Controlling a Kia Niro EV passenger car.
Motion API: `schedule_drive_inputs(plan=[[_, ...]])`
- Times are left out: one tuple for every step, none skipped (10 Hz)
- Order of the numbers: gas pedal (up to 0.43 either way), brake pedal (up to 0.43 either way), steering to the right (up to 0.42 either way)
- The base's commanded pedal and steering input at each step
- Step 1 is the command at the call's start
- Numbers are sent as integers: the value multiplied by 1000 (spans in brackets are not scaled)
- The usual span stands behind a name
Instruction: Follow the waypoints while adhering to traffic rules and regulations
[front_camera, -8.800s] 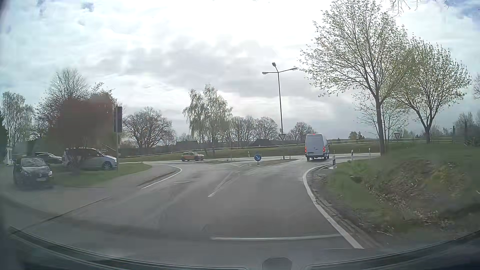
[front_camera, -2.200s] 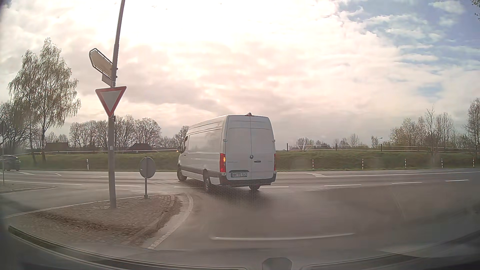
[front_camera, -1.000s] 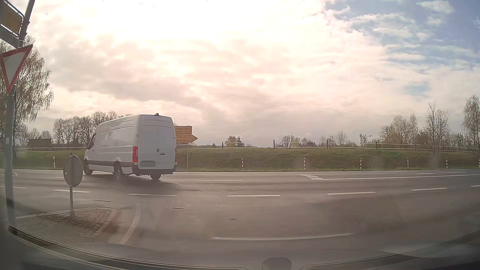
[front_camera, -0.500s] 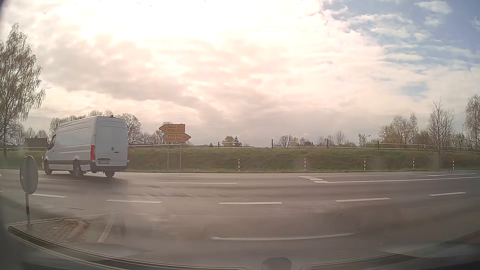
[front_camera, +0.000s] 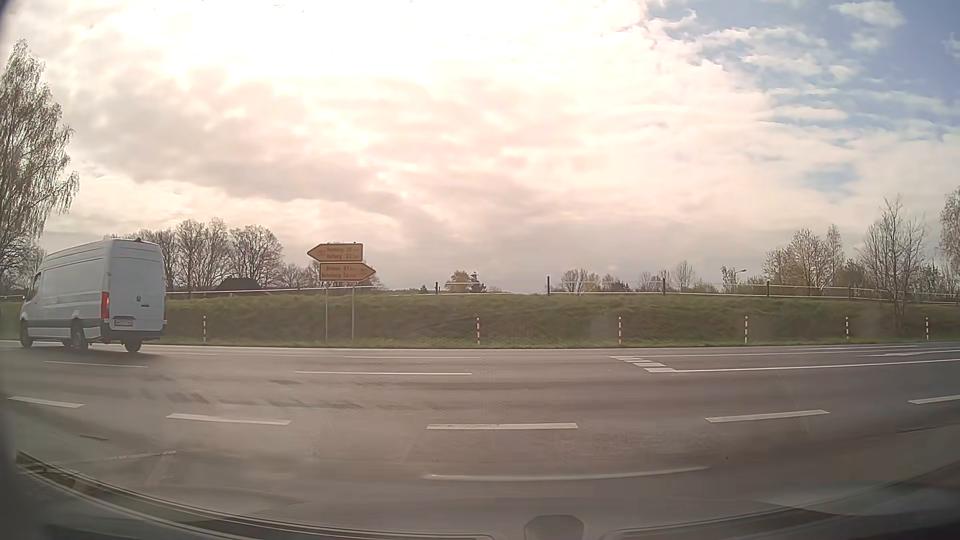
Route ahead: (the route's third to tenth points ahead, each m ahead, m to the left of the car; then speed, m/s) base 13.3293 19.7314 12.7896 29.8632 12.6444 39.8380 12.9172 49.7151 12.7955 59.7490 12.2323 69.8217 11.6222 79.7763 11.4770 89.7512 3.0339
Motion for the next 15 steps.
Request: schedule_drive_inputs(plan=[[358, 0, -73], [358, 6, -91], [358, 0, -118], [358, 0, -143], [358, 0, -167], [350, 6, -187], [350, 6, -224], [350, 0, -254], [339, 0, -280], [339, 6, -308], [319, 0, -327], [319, 0, -337], [311, 0, -348], [268, 0, -356], [260, 0, -361]])
